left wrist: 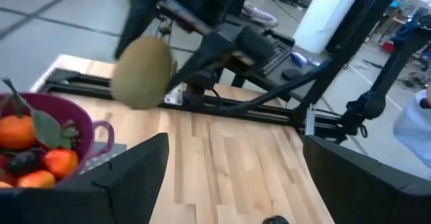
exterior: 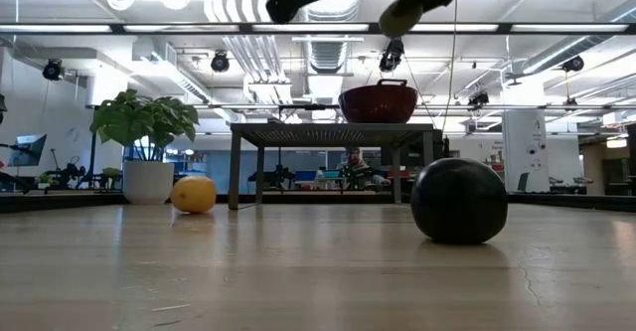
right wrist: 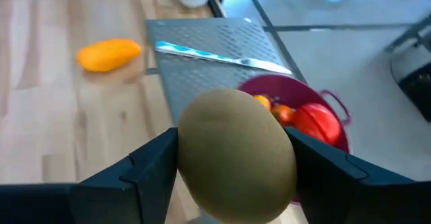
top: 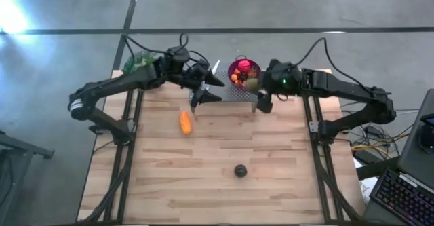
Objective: Pick & Place Fruit
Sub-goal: Put the brown kiwi into the violet strainer bowl on the shelf
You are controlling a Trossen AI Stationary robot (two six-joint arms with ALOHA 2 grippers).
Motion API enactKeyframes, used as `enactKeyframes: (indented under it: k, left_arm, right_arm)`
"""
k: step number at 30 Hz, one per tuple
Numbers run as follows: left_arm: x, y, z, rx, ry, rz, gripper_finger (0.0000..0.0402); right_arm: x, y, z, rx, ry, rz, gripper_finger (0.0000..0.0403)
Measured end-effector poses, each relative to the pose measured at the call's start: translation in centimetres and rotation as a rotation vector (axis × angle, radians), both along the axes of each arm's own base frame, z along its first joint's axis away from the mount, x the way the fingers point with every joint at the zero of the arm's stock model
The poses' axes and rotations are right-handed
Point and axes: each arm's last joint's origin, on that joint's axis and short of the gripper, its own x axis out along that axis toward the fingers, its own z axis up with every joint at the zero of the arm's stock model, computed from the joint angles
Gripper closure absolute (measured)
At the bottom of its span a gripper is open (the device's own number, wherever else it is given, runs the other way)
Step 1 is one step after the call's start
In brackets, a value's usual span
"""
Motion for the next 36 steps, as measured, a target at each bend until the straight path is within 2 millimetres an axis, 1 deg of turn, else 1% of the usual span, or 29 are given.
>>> enactKeyframes:
  k: [3,6,12,17,22,26,31,36]
  left_arm:
    - [-0.9,-0.3,0.8,0.022,-0.019,0.002,0.0053]
    - [-1.8,-0.7,1.7,0.046,-0.044,0.023,0.0053]
    - [-3.4,-1.0,2.8,0.142,-0.057,0.135,0.0053]
    - [-4.4,-1.1,3.2,0.199,-0.064,0.219,0.0053]
    - [-5.1,-1.2,3.4,0.241,-0.048,0.287,0.0053]
    - [-5.4,-1.2,3.5,0.245,-0.038,0.302,0.0053]
    - [-5.4,-1.2,3.4,0.244,-0.035,0.301,0.0053]
    - [-5.4,-1.2,3.4,0.244,-0.035,0.301,0.0053]
  right_arm:
    - [-0.1,-1.5,-0.1,0.017,-0.011,-0.039,0.0151]
    - [-0.2,-2.8,-0.4,0.009,0.007,-0.075,0.0151]
    - [0.3,-4.7,-1.0,0.04,0.008,-0.073,0.0167]
    - [1.1,-6.1,-1.8,0.038,0.018,-0.075,0.0156]
    - [1.9,-7.6,-3.0,0.038,0.056,-0.096,0.0148]
    - [2.3,-8.6,-3.7,0.042,0.065,-0.121,0.016]
    - [2.9,-9.2,-4.2,0.043,0.061,-0.123,0.0168]
    - [3.7,-9.6,-4.6,0.037,0.04,-0.119,0.0153]
